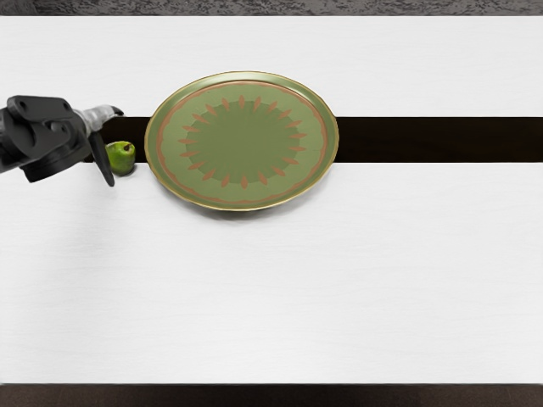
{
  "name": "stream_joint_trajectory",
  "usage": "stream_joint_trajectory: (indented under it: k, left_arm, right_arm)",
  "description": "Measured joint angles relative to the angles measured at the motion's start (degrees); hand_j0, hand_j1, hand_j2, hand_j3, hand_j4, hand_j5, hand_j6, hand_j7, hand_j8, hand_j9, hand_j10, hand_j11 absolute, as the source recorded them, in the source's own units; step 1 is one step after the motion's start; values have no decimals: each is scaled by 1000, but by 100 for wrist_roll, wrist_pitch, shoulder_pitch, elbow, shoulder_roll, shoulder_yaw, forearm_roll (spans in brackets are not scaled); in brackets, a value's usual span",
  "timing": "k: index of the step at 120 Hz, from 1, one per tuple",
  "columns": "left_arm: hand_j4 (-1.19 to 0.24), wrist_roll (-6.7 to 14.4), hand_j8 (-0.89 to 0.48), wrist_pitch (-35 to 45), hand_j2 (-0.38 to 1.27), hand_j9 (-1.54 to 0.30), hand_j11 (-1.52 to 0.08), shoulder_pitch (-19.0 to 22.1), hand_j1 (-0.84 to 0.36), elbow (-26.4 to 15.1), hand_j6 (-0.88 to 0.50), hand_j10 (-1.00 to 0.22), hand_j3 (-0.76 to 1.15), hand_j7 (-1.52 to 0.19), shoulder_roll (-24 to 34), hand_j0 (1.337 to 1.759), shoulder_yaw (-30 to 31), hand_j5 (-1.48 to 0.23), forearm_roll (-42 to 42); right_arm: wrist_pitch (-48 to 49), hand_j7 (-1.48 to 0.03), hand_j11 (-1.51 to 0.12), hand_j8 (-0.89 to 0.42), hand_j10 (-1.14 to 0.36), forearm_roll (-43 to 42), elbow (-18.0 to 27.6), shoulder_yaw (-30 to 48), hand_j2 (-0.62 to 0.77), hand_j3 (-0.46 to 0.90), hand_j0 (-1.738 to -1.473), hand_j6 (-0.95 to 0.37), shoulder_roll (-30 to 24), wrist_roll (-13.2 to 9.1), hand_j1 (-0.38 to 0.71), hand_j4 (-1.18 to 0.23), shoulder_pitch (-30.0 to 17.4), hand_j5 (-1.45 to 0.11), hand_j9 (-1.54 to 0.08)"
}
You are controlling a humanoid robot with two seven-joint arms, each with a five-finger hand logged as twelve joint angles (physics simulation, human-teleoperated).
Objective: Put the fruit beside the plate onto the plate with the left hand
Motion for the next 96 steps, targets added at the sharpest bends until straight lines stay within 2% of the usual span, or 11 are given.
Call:
stream_joint_trajectory:
  k: [11,29,96]
  left_arm:
    - [-72,2,-73,-2,15,-92,-92,180,264,198,-73,-72,0,-92,0,1658,-65,-92,-15]
    - [-75,3,-75,-3,16,-96,-96,206,261,379,-75,-75,0,-96,-32,1658,-224,-96,-41]
    - [-115,4,-115,-8,24,-147,-147,429,214,435,-115,-114,0,-147,-71,1658,-452,-147,-68]
  right_arm:
    - [0,-18,-18,-13,-13,0,0,0,-3,0,-1658,-13,0,0,-333,-13,0,-17,-18]
    - [0,-17,-17,-13,-13,0,0,0,-3,0,-1658,-13,0,0,-333,-13,0,-17,-17]
    - [0,-18,-18,-14,-14,0,0,0,-3,0,-1658,-14,0,0,-332,-14,0,-18,-18]
